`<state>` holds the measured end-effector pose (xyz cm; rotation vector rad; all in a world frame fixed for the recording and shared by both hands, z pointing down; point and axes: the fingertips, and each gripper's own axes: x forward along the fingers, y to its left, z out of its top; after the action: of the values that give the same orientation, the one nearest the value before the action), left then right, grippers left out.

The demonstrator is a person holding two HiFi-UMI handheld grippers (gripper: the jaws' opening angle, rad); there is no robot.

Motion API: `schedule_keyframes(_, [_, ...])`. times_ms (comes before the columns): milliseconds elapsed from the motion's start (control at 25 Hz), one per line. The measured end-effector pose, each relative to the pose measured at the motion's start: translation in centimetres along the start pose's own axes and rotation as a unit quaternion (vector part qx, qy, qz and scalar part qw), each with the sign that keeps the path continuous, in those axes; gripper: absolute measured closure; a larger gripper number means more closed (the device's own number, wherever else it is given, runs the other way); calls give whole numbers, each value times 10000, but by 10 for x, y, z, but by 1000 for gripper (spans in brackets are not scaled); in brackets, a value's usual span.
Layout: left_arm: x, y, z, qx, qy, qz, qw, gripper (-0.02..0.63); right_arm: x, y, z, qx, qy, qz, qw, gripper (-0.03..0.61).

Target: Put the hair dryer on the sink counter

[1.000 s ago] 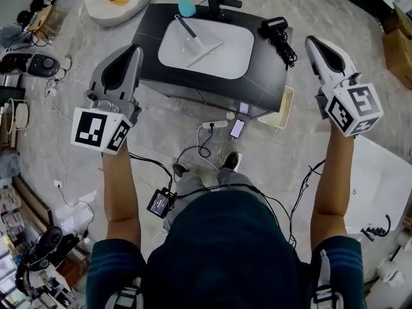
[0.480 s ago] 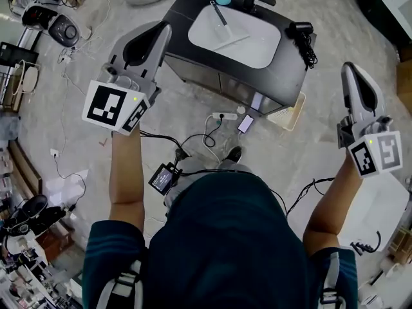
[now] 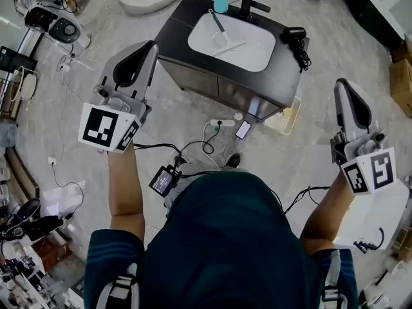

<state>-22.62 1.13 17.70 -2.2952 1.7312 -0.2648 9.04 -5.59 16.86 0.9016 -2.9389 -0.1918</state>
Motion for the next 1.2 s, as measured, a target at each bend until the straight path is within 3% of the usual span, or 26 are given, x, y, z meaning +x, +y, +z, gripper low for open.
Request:
schedule_keyframes(400, [-36,7,10,35,-51,36,10000,609,-20,31,17,30,-59,-13,10000,569])
schedule_keyframes(1200, [-50,13,-2,-82,4,-95,9999,609,-26,43,10,74,132,-220,9996,571])
